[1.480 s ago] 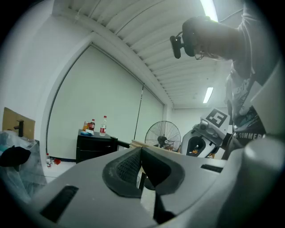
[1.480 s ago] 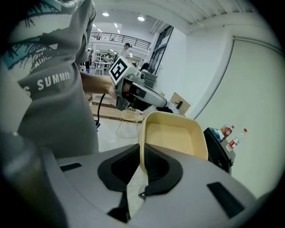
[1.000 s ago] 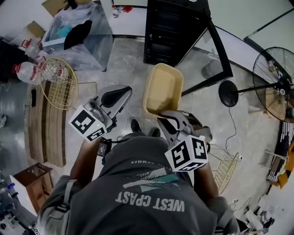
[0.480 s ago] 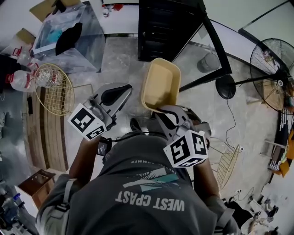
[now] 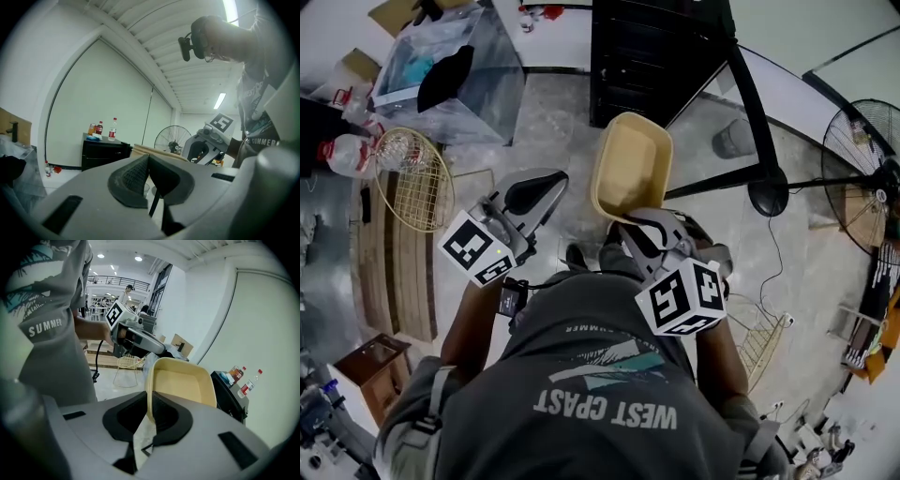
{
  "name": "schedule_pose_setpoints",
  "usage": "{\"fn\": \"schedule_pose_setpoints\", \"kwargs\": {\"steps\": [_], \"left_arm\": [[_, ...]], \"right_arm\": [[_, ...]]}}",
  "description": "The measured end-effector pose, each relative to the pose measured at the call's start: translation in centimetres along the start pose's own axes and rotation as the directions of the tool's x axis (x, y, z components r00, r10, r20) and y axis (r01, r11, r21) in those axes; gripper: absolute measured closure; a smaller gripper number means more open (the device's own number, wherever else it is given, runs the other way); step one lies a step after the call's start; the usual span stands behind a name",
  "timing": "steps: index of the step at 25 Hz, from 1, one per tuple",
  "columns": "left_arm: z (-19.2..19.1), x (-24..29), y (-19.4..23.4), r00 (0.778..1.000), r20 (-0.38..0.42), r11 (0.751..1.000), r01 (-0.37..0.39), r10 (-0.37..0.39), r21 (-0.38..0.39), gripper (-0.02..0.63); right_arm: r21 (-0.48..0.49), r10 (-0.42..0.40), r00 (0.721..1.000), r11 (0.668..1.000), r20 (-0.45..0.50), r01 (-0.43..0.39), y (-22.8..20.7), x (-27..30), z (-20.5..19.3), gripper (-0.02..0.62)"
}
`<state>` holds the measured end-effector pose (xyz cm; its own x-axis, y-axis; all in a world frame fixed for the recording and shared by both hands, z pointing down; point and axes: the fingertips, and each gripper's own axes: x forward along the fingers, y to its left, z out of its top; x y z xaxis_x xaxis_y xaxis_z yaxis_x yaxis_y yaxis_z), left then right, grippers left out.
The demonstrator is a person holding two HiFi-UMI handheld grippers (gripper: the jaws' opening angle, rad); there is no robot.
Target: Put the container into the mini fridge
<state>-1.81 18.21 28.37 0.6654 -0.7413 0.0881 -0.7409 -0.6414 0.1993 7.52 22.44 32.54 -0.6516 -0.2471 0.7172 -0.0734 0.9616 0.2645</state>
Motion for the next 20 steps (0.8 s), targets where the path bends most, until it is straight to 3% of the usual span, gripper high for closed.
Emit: {"fn": "schedule_pose_setpoints", "kwargs": {"steps": [20], "left_arm": [[2.1,6.9,5.4,0.985,0.022,0.985,-0.173,0.172,0.013,0.589]], "right_arm": [[-0.111,0.118,0.991,0.988,0.062,-0.11,-9.9,3.0,-2.3,0.546]]}}
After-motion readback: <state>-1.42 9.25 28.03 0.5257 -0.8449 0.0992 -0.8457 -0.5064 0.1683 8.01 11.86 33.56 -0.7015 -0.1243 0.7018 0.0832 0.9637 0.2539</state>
